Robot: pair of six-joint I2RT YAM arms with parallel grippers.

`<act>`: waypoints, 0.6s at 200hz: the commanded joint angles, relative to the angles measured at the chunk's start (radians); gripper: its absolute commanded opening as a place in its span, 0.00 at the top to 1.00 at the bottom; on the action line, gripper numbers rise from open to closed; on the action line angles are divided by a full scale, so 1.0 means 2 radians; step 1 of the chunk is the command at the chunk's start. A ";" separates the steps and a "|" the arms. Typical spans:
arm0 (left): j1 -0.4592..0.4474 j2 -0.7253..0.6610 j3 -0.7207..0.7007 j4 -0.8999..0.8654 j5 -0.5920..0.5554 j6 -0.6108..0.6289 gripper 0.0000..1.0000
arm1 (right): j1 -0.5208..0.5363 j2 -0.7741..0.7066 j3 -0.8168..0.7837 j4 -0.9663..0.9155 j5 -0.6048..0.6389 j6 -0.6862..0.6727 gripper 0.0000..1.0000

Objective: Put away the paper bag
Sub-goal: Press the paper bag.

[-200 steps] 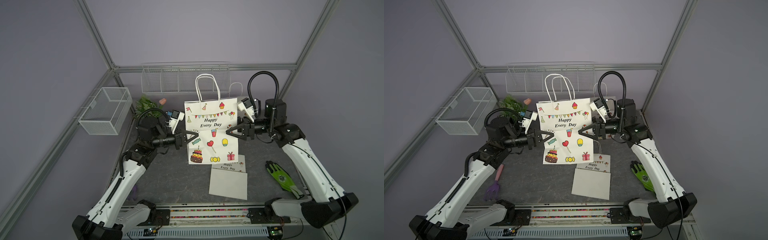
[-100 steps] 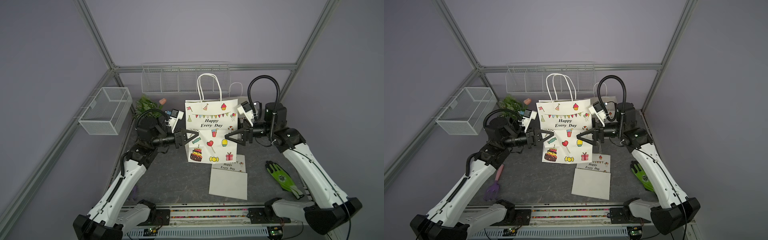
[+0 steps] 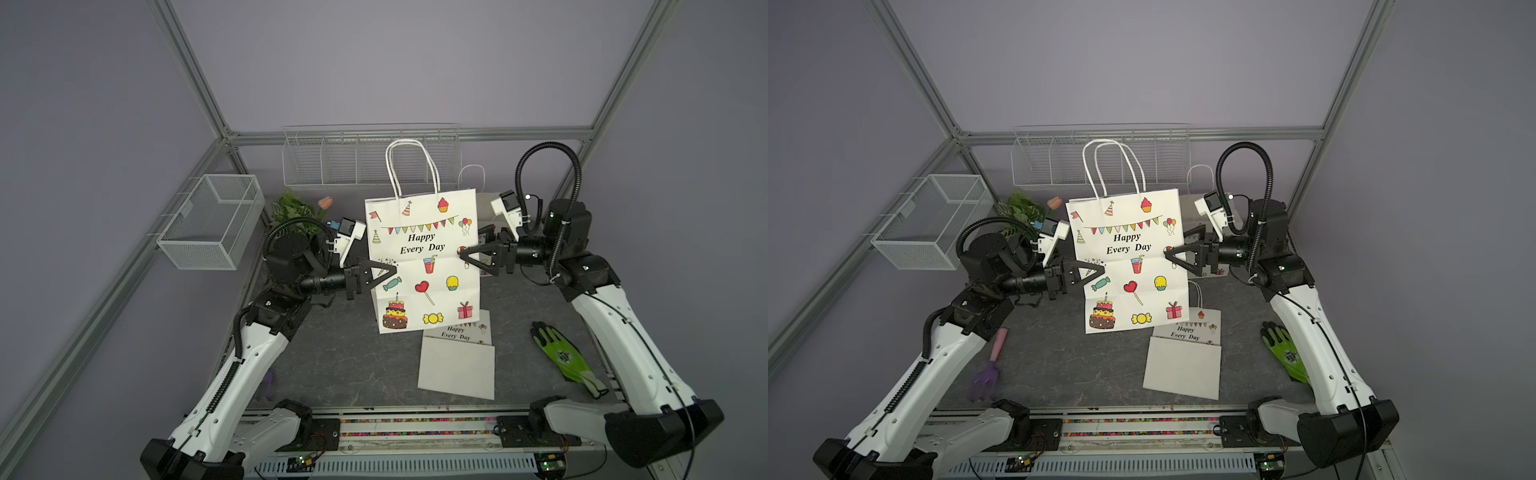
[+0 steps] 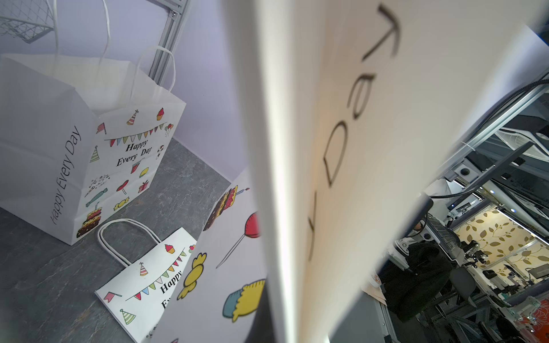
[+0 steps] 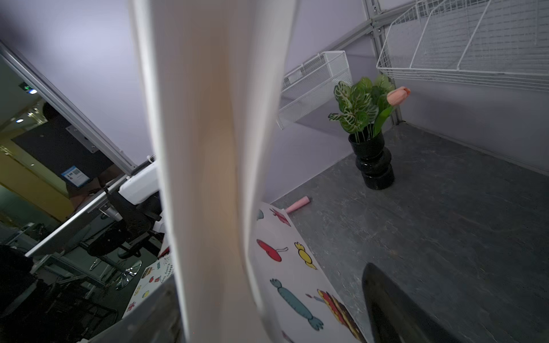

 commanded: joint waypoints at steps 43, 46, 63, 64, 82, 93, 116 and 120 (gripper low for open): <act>0.001 0.010 0.030 0.077 0.028 -0.055 1.00 | 0.051 -0.020 -0.027 0.072 -0.057 0.041 0.08; 0.001 0.011 0.030 0.077 0.029 -0.054 1.00 | 0.052 -0.019 -0.025 0.067 -0.056 0.037 0.07; 0.001 0.012 0.032 0.075 0.031 -0.055 1.00 | 0.062 -0.018 -0.019 0.042 -0.055 0.019 0.02; 0.001 0.012 0.032 0.075 0.031 -0.055 1.00 | 0.062 -0.018 -0.019 0.041 -0.055 0.019 0.02; 0.001 0.013 0.032 0.068 0.031 -0.050 1.00 | 0.065 -0.021 -0.018 0.032 -0.056 0.015 0.17; 0.001 0.015 0.033 0.057 0.031 -0.043 1.00 | 0.066 -0.025 -0.018 0.023 -0.054 0.010 0.24; 0.001 0.018 0.043 0.009 0.023 -0.010 1.00 | 0.065 -0.033 -0.008 -0.035 -0.030 -0.028 0.39; 0.001 0.018 0.044 0.002 0.023 -0.005 1.00 | 0.066 -0.034 -0.005 -0.047 -0.024 -0.033 0.41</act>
